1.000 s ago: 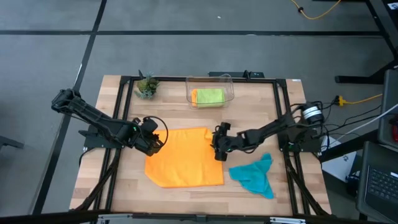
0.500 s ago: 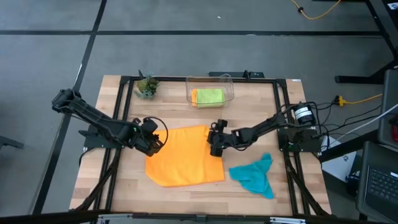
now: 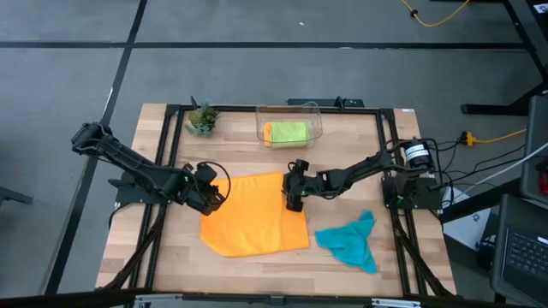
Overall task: Fold microfiber towels
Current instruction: Fold the orange microfiber cloth
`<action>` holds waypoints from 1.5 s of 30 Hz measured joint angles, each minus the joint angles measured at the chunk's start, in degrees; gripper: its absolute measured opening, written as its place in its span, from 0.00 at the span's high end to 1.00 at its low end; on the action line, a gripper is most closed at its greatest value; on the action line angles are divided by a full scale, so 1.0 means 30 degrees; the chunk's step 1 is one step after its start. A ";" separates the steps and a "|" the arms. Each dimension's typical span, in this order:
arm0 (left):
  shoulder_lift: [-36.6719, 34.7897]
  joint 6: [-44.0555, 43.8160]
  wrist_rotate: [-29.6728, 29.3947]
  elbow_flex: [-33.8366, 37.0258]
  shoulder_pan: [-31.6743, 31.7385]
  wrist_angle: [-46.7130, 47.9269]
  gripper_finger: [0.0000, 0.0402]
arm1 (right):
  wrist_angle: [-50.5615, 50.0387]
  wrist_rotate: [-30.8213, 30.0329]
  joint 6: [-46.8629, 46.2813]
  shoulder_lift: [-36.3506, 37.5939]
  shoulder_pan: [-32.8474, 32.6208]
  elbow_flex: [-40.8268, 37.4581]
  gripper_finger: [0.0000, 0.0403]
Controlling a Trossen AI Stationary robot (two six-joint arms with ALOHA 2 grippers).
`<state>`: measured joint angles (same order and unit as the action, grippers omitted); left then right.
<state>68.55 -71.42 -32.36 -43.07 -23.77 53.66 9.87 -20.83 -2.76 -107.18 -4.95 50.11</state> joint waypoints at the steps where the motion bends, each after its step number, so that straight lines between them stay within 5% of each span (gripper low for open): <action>1: 0.0000 0.0000 0.0007 0.0000 0.0000 -0.0064 0.59 | -0.0009 -0.0003 -0.0007 0.0000 0.0136 0.0006 0.29; 8: 0.0000 0.0000 0.0015 0.0000 0.0000 -0.0092 0.59 | -0.1140 0.0517 -0.0437 0.0029 0.1099 0.0022 0.32; 27: 0.0000 0.0005 0.0195 0.0000 0.0000 -0.0117 0.59 | -0.0801 0.2030 -0.0495 0.0029 0.1384 0.0021 0.69; 45: -0.0007 -0.0100 0.2319 0.0213 0.0015 -0.0196 0.59 | -0.1130 0.1832 -0.0481 0.0540 0.1392 0.0013 0.71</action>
<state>68.53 -71.72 -25.40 -42.43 -23.73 53.08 6.48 -15.34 -4.21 -105.56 -0.78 50.15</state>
